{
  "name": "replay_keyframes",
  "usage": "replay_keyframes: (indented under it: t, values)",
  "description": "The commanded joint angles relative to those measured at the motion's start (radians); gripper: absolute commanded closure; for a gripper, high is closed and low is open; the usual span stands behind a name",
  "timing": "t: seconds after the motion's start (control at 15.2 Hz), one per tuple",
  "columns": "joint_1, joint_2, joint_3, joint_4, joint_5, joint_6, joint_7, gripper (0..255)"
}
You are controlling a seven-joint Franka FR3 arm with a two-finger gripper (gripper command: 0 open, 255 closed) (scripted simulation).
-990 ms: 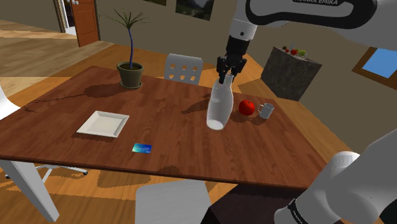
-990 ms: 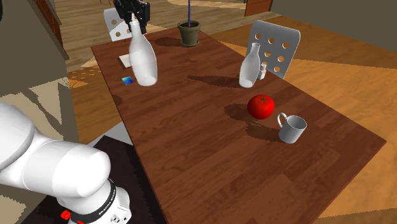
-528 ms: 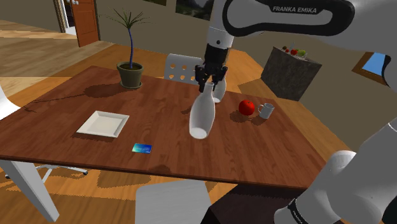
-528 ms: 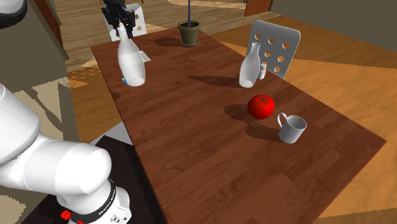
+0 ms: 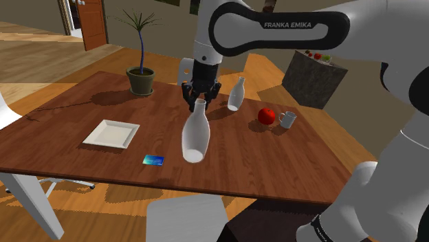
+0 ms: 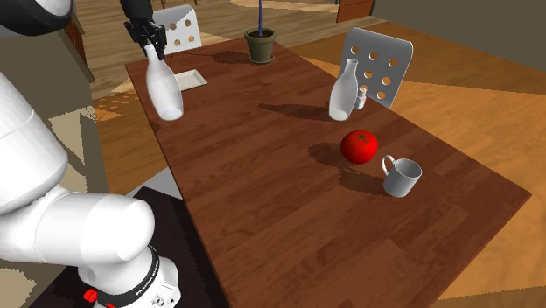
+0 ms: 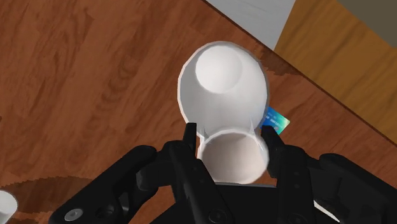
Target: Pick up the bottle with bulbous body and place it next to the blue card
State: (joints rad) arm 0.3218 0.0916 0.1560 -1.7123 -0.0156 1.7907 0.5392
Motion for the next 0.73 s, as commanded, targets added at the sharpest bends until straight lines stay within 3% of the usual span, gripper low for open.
replay_keyframes:
  t: [0.0,0.2,0.66]
  values:
    - [0.024,0.06,0.018,0.058,-0.011,0.002,0.044,255]
    - [0.064,0.151,0.039,0.138,-0.031,0.011,0.107,255]
    - [0.063,0.161,0.037,0.057,-0.034,0.101,0.109,255]
